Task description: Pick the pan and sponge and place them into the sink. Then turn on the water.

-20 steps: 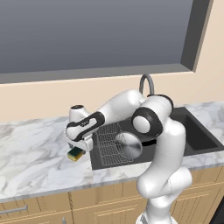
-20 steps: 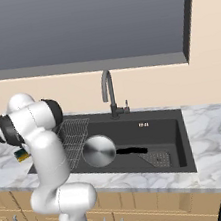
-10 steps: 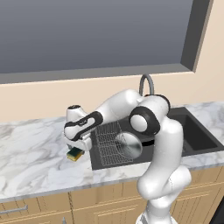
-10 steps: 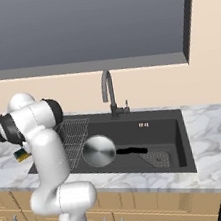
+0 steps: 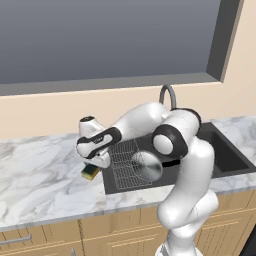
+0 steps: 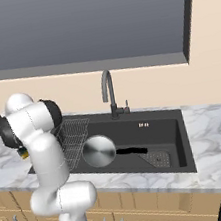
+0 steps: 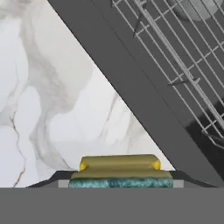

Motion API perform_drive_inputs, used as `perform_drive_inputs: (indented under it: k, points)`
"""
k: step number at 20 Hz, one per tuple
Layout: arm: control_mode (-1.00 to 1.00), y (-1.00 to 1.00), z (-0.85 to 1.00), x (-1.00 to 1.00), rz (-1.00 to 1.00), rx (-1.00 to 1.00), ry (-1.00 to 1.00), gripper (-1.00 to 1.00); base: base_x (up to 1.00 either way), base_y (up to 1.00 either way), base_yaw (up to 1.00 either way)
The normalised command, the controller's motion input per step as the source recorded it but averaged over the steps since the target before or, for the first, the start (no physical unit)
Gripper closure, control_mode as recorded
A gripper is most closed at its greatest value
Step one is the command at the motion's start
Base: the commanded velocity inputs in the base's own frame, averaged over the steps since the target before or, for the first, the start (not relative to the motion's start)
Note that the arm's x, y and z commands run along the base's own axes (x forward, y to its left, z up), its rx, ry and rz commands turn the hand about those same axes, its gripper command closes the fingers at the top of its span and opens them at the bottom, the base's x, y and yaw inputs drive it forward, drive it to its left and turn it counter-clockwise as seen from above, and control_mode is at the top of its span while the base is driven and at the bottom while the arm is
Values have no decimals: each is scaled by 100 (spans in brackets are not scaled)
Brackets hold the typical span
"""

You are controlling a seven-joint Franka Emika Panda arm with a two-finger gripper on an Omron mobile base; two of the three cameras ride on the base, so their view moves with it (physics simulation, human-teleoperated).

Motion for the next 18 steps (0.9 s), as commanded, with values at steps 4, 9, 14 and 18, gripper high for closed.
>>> perform_drive_inputs:
  k: [4, 9, 14, 18]
  points:
    - [-100, -99, 23, -22, 17, 0, -28, 100, 0, 0, 0]
    - [-100, -100, 14, -11, 27, 0, -24, 100, 0, 0, 0]
    - [-100, -92, 0, 0, 30, 0, -14, 100, 0, 0, 0]
    - [-100, -84, 15, 0, 24, 0, -10, 100, 0, 0, 0]
